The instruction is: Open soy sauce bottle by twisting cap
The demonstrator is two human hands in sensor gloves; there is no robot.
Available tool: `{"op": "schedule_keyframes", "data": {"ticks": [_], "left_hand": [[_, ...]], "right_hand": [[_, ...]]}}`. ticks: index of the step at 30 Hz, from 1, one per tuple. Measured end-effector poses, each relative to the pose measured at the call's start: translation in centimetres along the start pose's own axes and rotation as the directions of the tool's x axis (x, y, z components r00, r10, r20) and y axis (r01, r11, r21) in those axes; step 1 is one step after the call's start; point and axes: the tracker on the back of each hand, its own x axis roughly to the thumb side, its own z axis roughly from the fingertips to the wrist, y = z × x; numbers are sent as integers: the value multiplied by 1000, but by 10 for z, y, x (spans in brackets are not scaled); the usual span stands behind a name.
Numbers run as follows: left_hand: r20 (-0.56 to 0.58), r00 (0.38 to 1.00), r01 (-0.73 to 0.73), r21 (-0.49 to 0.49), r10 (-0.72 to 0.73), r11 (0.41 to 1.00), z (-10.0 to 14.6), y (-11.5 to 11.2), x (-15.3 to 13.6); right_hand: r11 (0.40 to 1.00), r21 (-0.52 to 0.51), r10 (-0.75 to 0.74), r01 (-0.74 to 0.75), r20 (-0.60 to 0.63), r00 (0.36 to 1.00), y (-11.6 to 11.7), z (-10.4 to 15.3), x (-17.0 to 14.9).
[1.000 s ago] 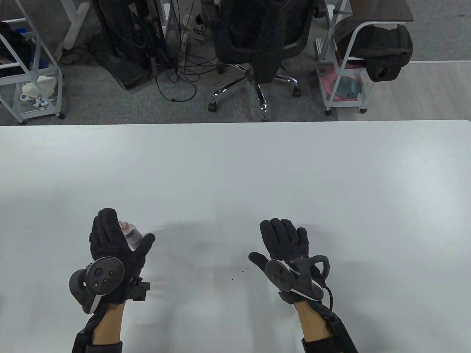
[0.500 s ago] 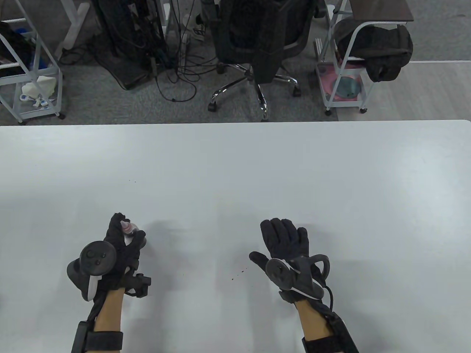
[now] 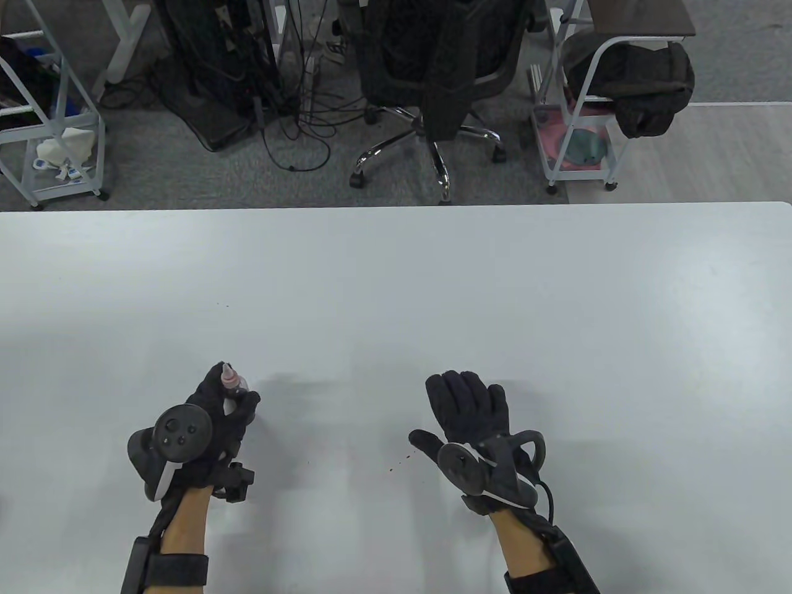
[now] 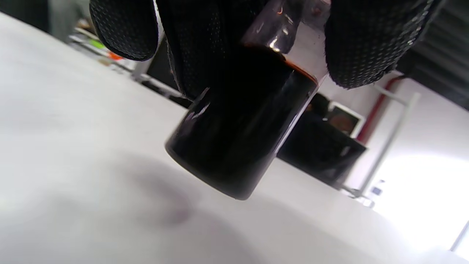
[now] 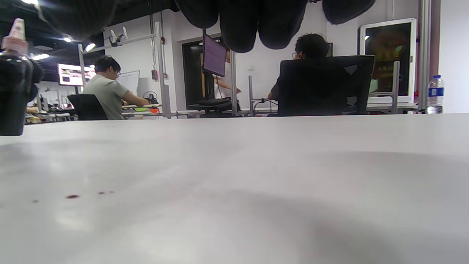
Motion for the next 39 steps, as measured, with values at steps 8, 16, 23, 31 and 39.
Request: {"op": "schedule_keyframes", "data": {"ticks": [8,16,23,31,39], "left_hand": [[291,956,53,-82,-26,995,16,-13,66],[473,880,132,-138,-52,982,40,-31,113],[569,818,183,-129,-79,975,60,-40,142],[600,789,226,-88,-129,970,66,-40,148],[613,781,249,-133,-117,959,68,-46,150]], "right_hand": [[994,-48,-100,102,54,994,-9,5,15],[934,-105,-330,340,105,938,-19,13,31],[939,-136,-298,316,134,945,-19,17,53],[853,-188,-485,487,60,872,-20,18,48],[900,-77,-410,429,189,892,-28,15,44]]}}
